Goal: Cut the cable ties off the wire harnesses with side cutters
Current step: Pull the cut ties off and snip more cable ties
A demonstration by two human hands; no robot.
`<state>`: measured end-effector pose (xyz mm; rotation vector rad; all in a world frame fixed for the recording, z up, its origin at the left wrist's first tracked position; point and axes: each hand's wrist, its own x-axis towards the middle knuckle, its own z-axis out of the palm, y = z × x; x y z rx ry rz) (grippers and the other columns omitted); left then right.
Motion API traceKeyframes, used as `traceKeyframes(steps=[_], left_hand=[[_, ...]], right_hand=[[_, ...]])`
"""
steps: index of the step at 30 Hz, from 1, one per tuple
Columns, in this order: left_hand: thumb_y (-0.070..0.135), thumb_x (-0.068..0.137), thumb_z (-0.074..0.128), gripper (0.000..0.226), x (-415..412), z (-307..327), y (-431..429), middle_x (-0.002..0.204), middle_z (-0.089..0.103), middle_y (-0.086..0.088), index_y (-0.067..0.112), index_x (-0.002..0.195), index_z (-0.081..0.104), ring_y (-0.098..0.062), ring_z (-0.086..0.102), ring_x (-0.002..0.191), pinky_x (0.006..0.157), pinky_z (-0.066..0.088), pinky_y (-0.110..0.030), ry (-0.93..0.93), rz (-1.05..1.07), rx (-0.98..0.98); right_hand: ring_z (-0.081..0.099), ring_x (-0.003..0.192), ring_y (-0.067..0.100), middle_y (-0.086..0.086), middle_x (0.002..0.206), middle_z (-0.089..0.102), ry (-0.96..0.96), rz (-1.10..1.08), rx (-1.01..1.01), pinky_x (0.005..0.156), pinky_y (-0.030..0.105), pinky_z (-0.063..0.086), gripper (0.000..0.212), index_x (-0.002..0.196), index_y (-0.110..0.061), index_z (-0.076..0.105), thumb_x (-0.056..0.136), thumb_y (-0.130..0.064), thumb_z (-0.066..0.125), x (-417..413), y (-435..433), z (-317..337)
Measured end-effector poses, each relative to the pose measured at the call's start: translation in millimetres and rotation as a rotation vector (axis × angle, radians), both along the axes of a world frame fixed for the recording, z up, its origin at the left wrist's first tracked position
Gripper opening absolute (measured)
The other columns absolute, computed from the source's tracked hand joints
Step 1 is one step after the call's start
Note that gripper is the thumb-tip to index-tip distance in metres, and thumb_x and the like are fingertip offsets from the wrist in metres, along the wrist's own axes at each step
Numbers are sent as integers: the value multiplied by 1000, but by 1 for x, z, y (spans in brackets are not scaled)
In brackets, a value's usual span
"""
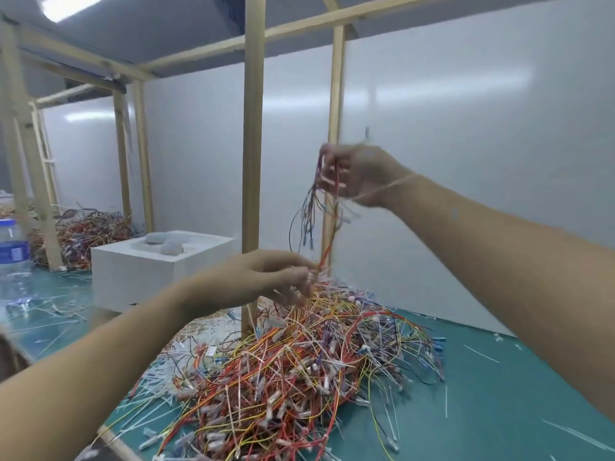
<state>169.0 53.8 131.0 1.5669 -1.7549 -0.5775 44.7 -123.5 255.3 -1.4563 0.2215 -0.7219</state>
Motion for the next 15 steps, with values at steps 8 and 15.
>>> traceKeyframes(steps=[8,15], left_hand=[[47,87,68,56,19,16,-66,122,38,0,20,128,41,-19,52,100,86,43,-33,16,820,-581],[35,100,52,20,0,27,-90,96,72,-3,19,104,64,-21,66,98,86,53,-38,235,469,-404]], right_hand=[[30,51,8,-5,63,44,-113,127,-198,46,19,31,16,91,-14,60,101,-15,48,-32,19,54],[19,45,7,-9,58,35,68,-45,-270,41,21,14,16,87,-15,59,99,-18,48,-84,-9,42]])
